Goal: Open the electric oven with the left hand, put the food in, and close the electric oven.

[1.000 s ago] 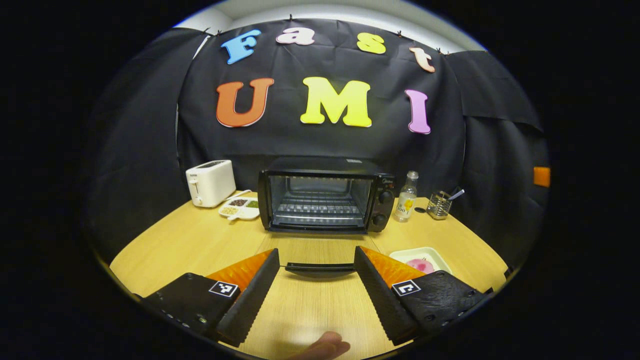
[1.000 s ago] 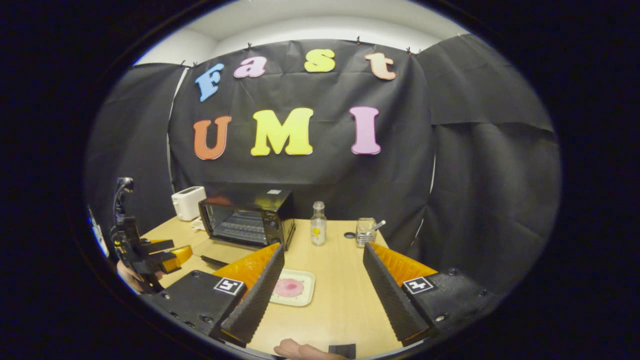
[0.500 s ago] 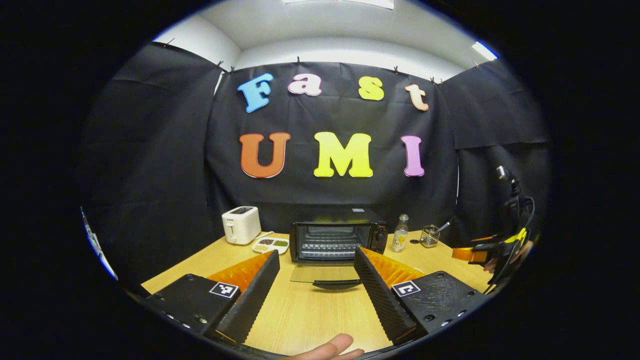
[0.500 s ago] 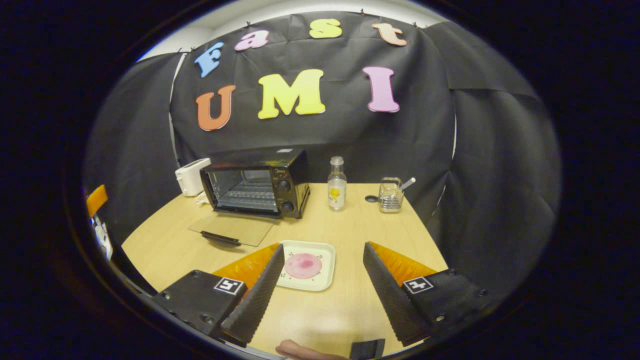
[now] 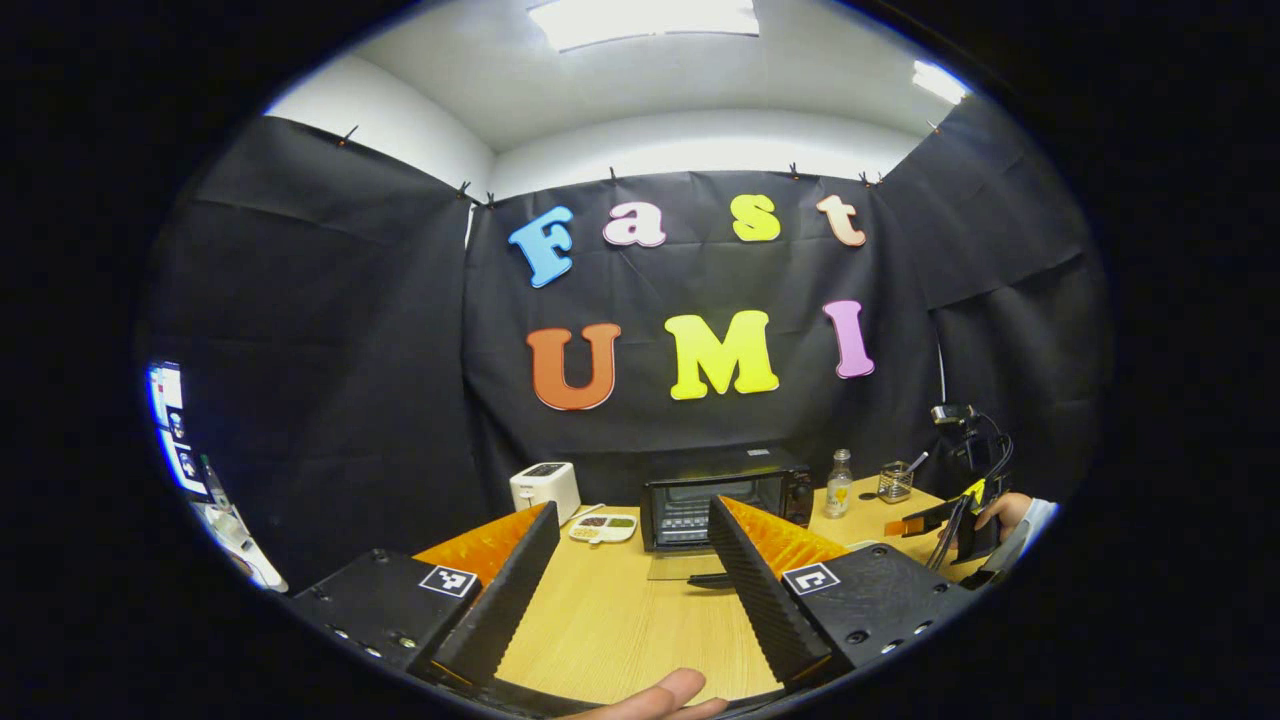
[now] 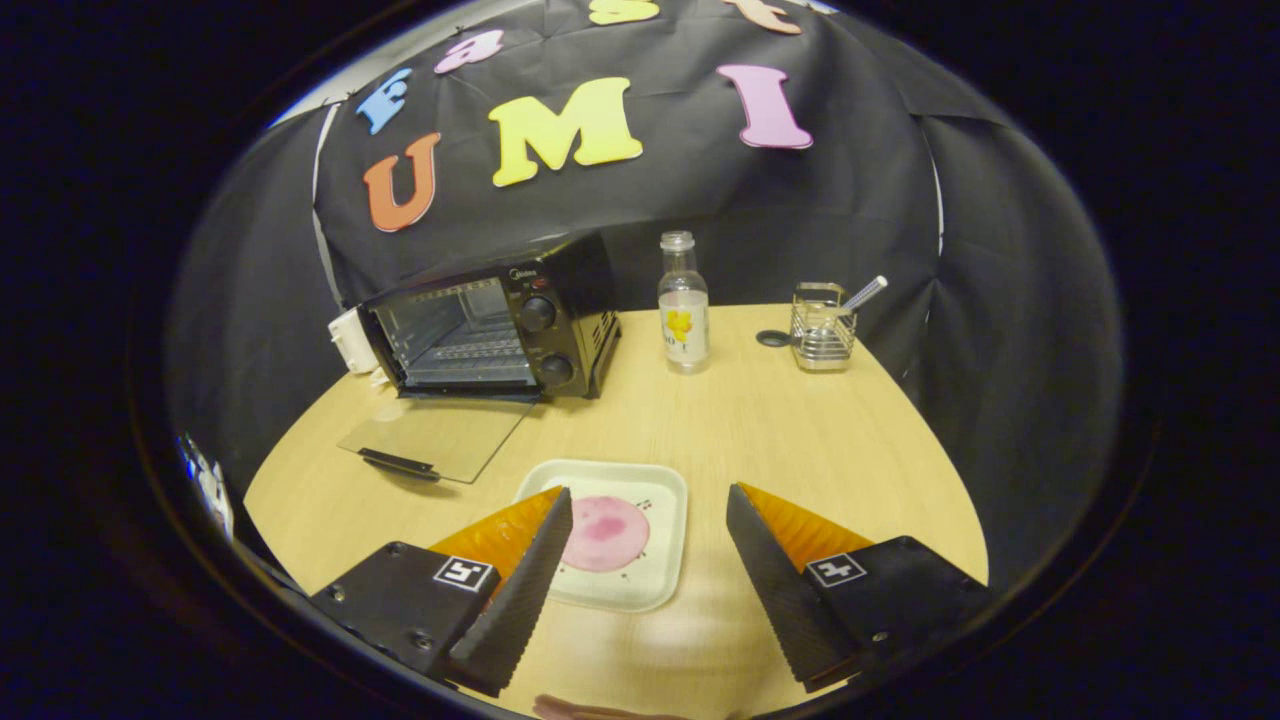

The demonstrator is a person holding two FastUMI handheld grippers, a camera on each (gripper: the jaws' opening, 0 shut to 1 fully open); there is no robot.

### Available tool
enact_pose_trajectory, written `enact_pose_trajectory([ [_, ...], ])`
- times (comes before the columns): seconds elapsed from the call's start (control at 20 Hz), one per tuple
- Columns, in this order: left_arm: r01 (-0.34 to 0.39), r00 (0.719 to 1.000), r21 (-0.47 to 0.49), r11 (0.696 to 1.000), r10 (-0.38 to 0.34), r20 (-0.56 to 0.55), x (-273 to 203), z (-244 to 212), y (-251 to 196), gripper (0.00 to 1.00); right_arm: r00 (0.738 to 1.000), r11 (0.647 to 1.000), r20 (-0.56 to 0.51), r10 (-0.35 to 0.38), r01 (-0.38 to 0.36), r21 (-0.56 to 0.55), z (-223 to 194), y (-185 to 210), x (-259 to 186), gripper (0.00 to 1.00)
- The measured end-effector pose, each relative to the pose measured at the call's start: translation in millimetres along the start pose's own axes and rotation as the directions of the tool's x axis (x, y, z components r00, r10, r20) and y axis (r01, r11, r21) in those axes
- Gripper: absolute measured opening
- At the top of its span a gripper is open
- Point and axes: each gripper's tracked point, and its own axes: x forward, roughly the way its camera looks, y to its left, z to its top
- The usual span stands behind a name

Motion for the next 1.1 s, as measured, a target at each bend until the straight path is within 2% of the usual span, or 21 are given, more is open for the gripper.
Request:
enact_pose_trajectory([
  [0.2,0.008,1.000,-0.028,1.000,-0.008,0.003,4,2,-3,0.95,0.999,1.000,-0.052,-0.002,0.002,-0.010,-8,-3,35,0.93],
  [0.4,-0.023,1.000,-0.014,1.000,0.022,-0.017,10,-5,7,0.95,0.991,1.000,-0.136,-0.008,0.010,0.019,-28,-9,57,0.79],
  [0.45,-0.025,0.999,-0.009,1.000,0.025,-0.022,12,-7,7,0.95,0.989,0.999,-0.149,-0.021,0.025,0.022,-31,-14,61,0.71],
  [0.55,-0.026,0.999,-0.009,1.000,0.026,-0.037,15,-11,4,0.95,0.980,0.998,-0.192,-0.056,0.059,0.009,-41,-29,65,0.62],
  [0.6,-0.024,0.999,-0.011,1.000,0.023,-0.047,18,-14,4,0.95,0.977,0.999,-0.209,-0.035,0.039,0.015,-45,-27,67,0.53],
  [0.7,-0.018,0.998,-0.016,1.000,0.017,-0.067,20,-19,1,0.95,0.966,0.999,-0.257,-0.006,0.014,0.029,-56,-29,71,0.22],
  [0.8,-0.016,0.996,-0.022,1.000,0.014,-0.089,21,-25,-3,0.95,0.957,0.994,-0.284,0.059,-0.031,0.104,-59,-26,71,0.10],
  [0.85,-0.017,0.995,-0.026,1.000,0.015,-0.097,22,-26,-4,0.95,0.952,0.986,-0.289,0.099,-0.054,0.157,-57,-25,74,0.05],
  [0.95,-0.019,0.994,-0.026,0.999,0.016,-0.107,21,-26,-5,0.95,0.934,0.955,-0.301,0.191,-0.107,0.275,-57,-25,75,0.04],
  [1.1,-0.023,0.995,-0.022,0.999,0.021,-0.095,13,-21,-4,0.95,0.903,0.873,-0.289,0.320,-0.162,0.459,-59,-26,67,0.04],
])
